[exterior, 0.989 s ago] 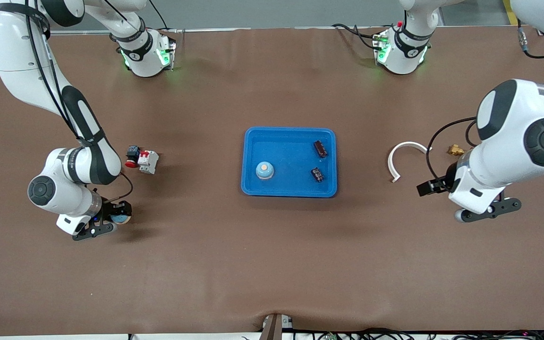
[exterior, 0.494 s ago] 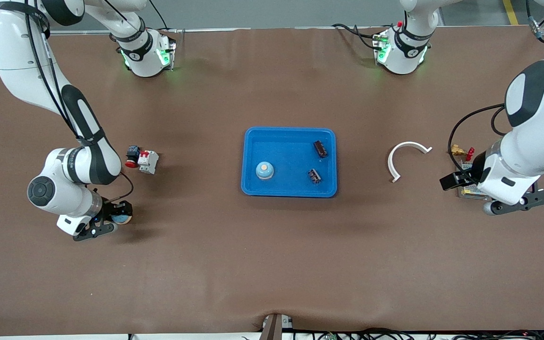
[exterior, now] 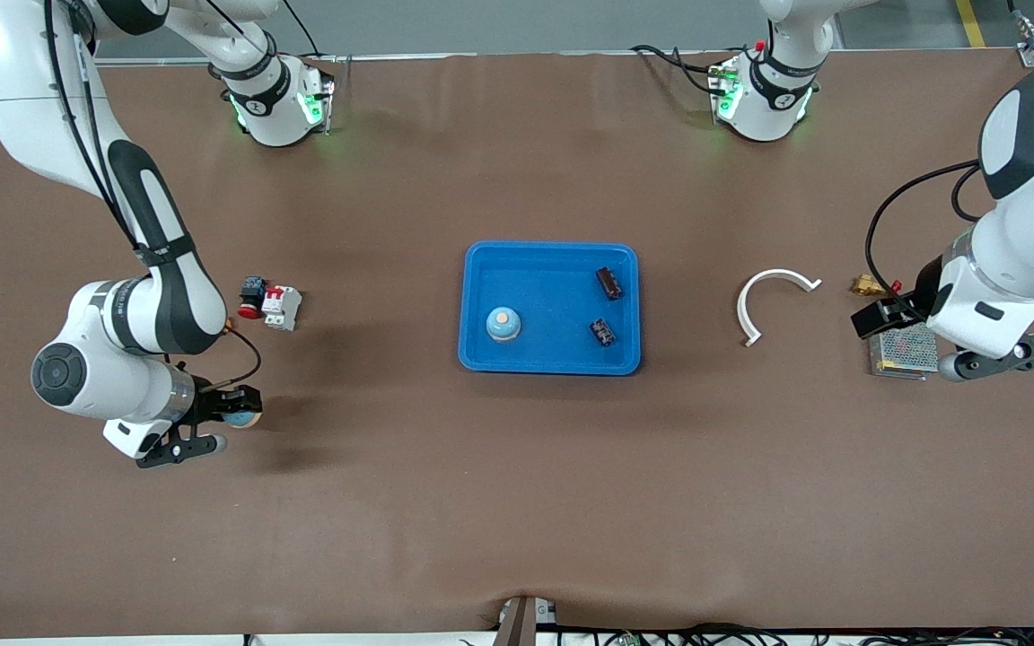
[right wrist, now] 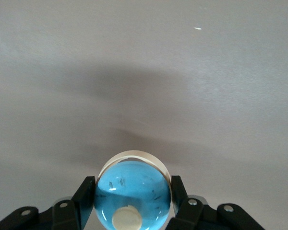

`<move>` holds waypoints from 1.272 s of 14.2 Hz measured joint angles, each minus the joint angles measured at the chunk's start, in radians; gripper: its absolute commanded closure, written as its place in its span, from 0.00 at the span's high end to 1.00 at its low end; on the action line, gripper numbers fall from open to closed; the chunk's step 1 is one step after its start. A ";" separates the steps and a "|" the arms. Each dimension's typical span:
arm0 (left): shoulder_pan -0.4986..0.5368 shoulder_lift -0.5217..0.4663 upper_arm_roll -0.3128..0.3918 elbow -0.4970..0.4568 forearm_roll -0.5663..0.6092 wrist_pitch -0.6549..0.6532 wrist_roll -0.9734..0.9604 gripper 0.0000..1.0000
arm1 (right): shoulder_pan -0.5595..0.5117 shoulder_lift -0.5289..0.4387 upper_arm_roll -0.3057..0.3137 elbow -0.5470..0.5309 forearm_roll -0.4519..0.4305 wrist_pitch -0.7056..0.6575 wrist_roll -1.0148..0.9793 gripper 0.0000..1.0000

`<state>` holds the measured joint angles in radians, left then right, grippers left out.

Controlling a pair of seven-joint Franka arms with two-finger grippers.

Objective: Place electrolytic capacitor and blue bell in tray
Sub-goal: 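Return the left arm to rest while the right gripper lifts the bell, then carry the second blue bell over the tray with the right gripper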

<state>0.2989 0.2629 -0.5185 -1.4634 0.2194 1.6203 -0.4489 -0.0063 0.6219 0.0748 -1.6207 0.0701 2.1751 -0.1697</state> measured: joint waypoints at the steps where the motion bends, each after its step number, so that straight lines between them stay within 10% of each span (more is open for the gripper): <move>1: 0.000 -0.006 0.000 0.004 -0.006 -0.012 0.000 1.00 | 0.016 -0.006 0.001 0.005 0.001 -0.006 0.039 0.44; 6: -0.002 -0.056 0.010 0.016 -0.063 -0.053 0.034 1.00 | 0.109 -0.033 0.004 0.007 0.010 -0.046 0.246 0.44; 12: -0.192 -0.183 0.336 -0.017 -0.188 -0.101 0.259 1.00 | 0.277 -0.081 0.008 0.007 0.017 -0.076 0.580 0.44; 18: -0.257 -0.299 0.381 -0.121 -0.189 -0.103 0.262 1.00 | 0.469 -0.123 0.008 0.007 0.017 -0.076 0.900 0.44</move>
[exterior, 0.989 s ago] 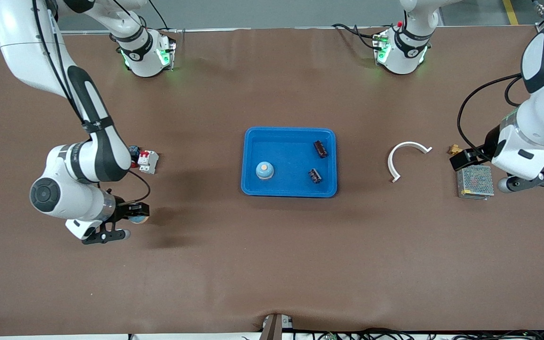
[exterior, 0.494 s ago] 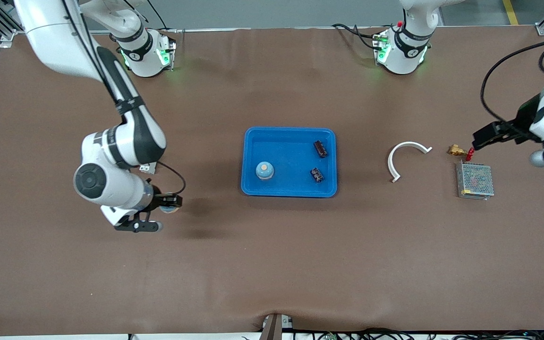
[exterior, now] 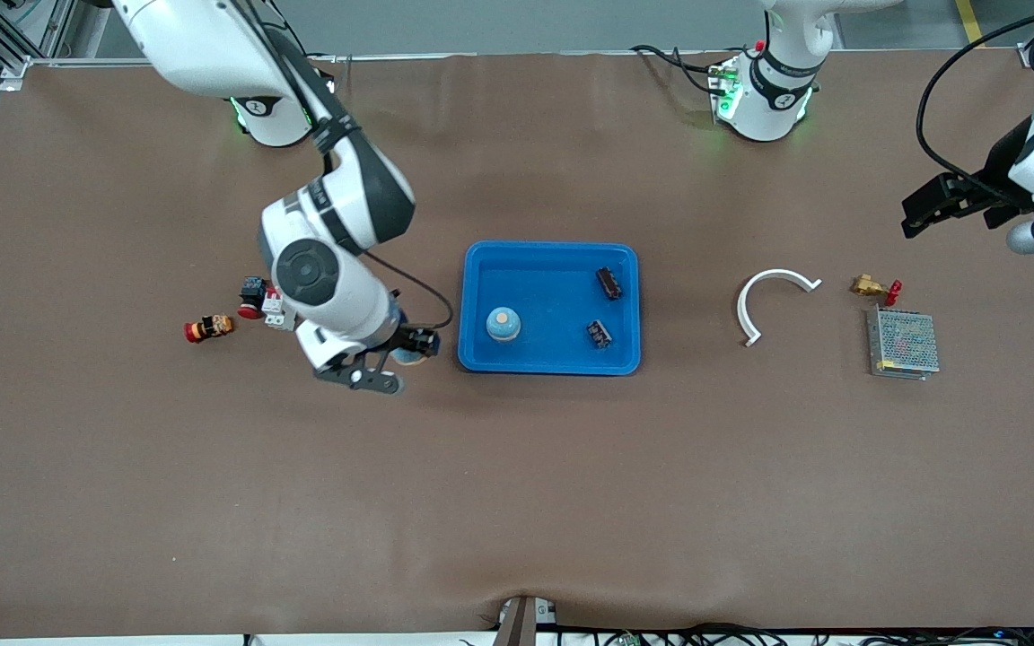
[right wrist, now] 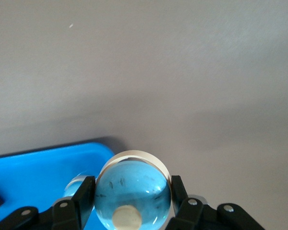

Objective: Place electrolytic capacitor and blue bell in tray
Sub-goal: 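Carry the second blue bell over the tray with the right gripper, then lower the bell into the tray and open the right gripper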

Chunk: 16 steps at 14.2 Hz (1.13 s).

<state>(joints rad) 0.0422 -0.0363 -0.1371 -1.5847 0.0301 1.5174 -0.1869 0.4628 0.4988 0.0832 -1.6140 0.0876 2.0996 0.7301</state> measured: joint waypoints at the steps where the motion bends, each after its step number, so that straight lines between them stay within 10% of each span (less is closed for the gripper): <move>1: -0.001 -0.013 0.005 -0.010 0.000 0.000 0.000 1.00 | 0.024 -0.005 0.000 -0.001 0.000 0.000 0.036 0.44; 16: -0.048 -0.042 0.078 -0.028 0.000 -0.027 0.000 1.00 | 0.302 -0.029 -0.002 -0.227 0.000 0.316 0.356 0.44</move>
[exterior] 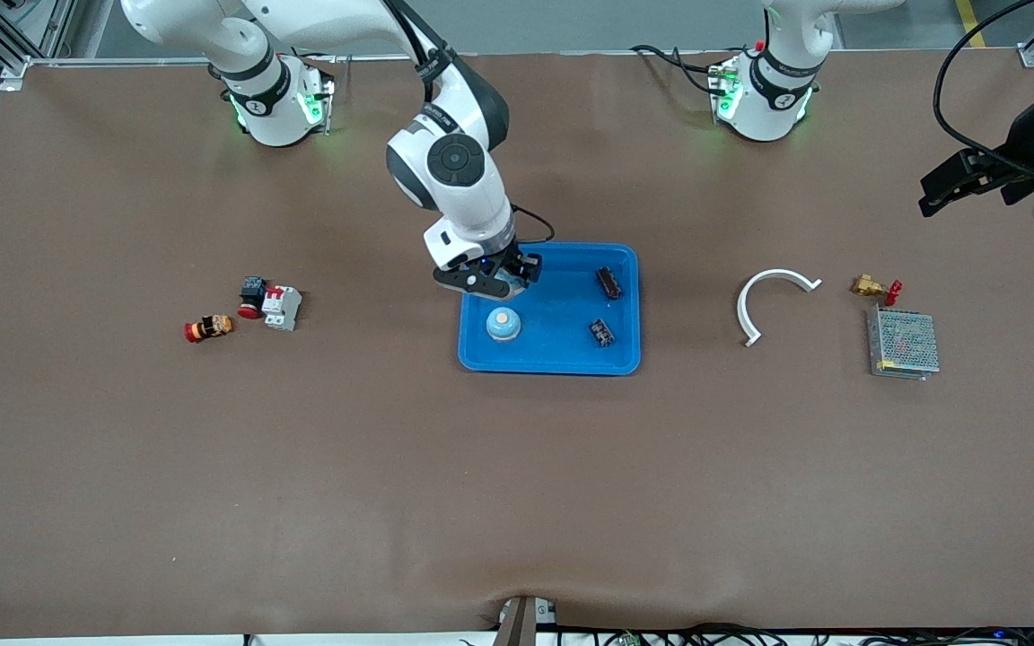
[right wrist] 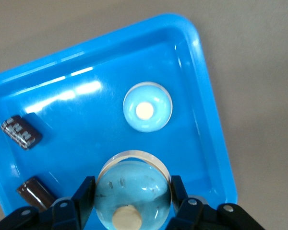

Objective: Place electrolytic capacitor and blue bell in tray
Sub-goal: 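Lower the bell into the tray and open the right gripper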

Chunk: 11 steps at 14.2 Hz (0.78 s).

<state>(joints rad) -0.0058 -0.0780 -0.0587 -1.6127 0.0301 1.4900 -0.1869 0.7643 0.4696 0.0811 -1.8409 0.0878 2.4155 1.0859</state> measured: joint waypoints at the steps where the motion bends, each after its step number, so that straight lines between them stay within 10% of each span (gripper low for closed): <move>1: 0.000 0.000 0.001 0.000 0.000 -0.003 0.000 1.00 | 0.012 0.000 0.000 -0.006 0.000 0.009 0.007 0.44; 11: 0.000 0.000 0.002 -0.012 0.000 -0.006 0.000 1.00 | 0.048 0.052 -0.005 -0.039 -0.003 0.117 0.040 0.44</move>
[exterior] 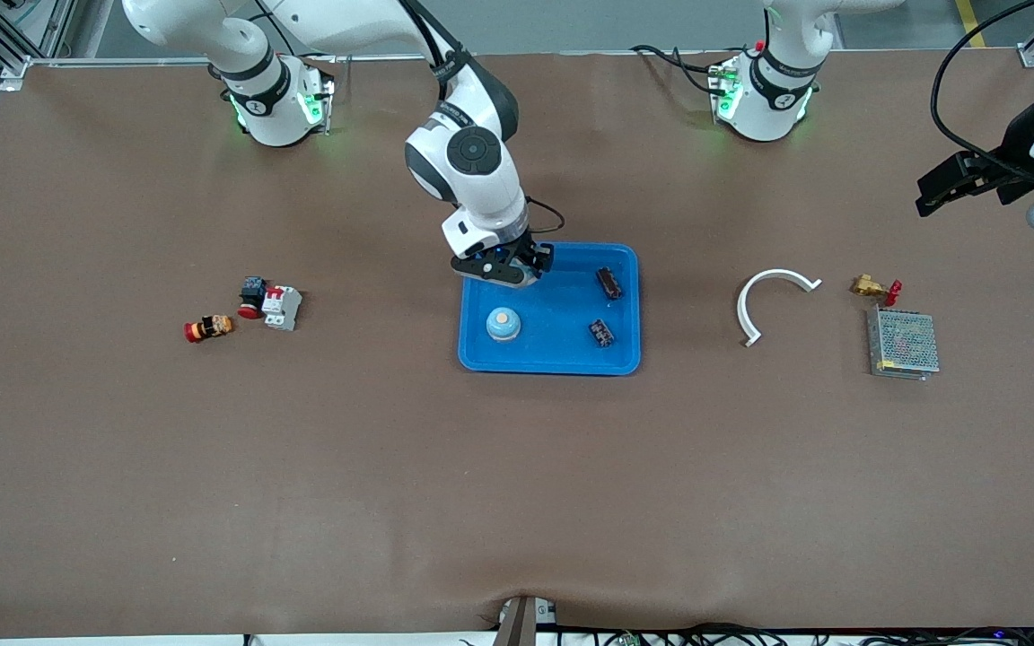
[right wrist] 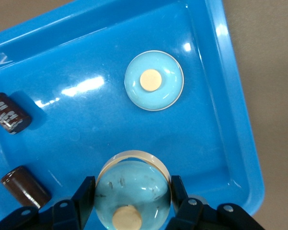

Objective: Place electrolytic capacitor and blue bell in tray
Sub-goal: 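Lower the bell into the tray and open the right gripper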

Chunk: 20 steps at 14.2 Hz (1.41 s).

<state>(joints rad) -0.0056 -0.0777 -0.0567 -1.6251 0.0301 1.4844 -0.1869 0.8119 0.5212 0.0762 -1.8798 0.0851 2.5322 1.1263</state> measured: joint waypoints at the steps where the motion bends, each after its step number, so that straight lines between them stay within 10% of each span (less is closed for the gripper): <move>1: 0.000 0.000 0.000 0.000 0.000 0.000 0.000 1.00 | 0.000 0.013 0.000 0.000 -0.002 0.014 0.000 0.44; 13: 0.000 0.002 0.000 -0.002 0.000 0.000 0.000 1.00 | 0.002 0.077 -0.007 0.001 -0.019 0.076 0.000 0.47; 15: 0.000 0.002 0.000 -0.002 0.000 0.000 0.000 1.00 | 0.002 0.077 -0.009 0.001 -0.020 0.077 0.000 0.65; 16: 0.000 0.002 0.000 -0.002 0.000 0.000 0.000 1.00 | 0.002 0.077 -0.009 0.001 -0.021 0.077 0.000 0.92; 20: 0.000 0.002 0.000 -0.002 0.000 0.000 0.000 1.00 | 0.002 0.077 -0.011 0.002 -0.033 0.078 0.000 1.00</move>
<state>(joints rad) -0.0060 -0.0755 -0.0568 -1.6275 0.0301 1.4844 -0.1869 0.8143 0.5982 0.0654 -1.8781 0.0521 2.6103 1.1262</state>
